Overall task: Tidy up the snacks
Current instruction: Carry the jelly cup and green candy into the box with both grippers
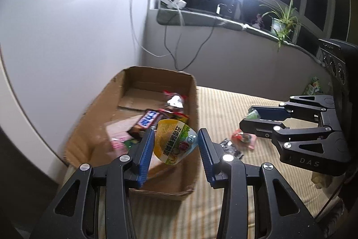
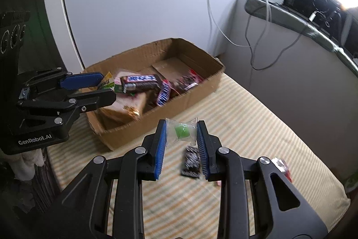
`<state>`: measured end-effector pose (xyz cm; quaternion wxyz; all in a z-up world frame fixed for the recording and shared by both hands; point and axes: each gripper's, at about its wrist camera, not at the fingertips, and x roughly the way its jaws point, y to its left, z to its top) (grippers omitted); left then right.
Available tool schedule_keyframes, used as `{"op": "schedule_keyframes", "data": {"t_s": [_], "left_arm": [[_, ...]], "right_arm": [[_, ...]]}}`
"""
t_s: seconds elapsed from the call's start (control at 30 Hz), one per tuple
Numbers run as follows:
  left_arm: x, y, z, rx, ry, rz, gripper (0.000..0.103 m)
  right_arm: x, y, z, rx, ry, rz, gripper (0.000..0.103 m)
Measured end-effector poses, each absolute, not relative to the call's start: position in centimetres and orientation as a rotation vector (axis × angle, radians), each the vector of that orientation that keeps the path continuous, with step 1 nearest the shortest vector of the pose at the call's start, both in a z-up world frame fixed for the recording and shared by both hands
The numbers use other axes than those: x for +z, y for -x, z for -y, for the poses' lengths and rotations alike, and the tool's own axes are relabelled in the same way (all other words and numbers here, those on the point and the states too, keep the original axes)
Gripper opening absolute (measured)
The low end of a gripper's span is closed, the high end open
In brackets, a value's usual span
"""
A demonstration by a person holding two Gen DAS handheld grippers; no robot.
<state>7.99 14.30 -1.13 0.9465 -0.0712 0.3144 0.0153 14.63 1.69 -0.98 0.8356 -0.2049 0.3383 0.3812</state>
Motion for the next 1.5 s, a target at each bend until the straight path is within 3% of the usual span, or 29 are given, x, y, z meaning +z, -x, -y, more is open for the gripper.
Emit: {"op": "schedule_keyframes", "data": {"t_s": [1.23, 1.3, 1.43, 1.5], "left_arm": [[-1.6, -8.4, -21.1, 0.144, 0.200, -0.623, 0.039], [-1.6, -8.5, -21.2, 0.145, 0.204, -0.624, 0.039], [-1.6, -8.6, -21.2, 0.150, 0.204, -0.626, 0.047], [-1.7, -8.7, -21.2, 0.150, 0.205, -0.625, 0.047]], "right_arm": [[-3.7, -14.9, -11.5, 0.936, 0.503, -0.758, 0.029], [-3.8, -15.0, -11.6, 0.930, 0.506, -0.757, 0.033], [-3.8, -14.9, -11.4, 0.915, 0.511, -0.736, 0.067], [-3.7, -14.9, -11.2, 0.918, 0.511, -0.730, 0.067]]}}
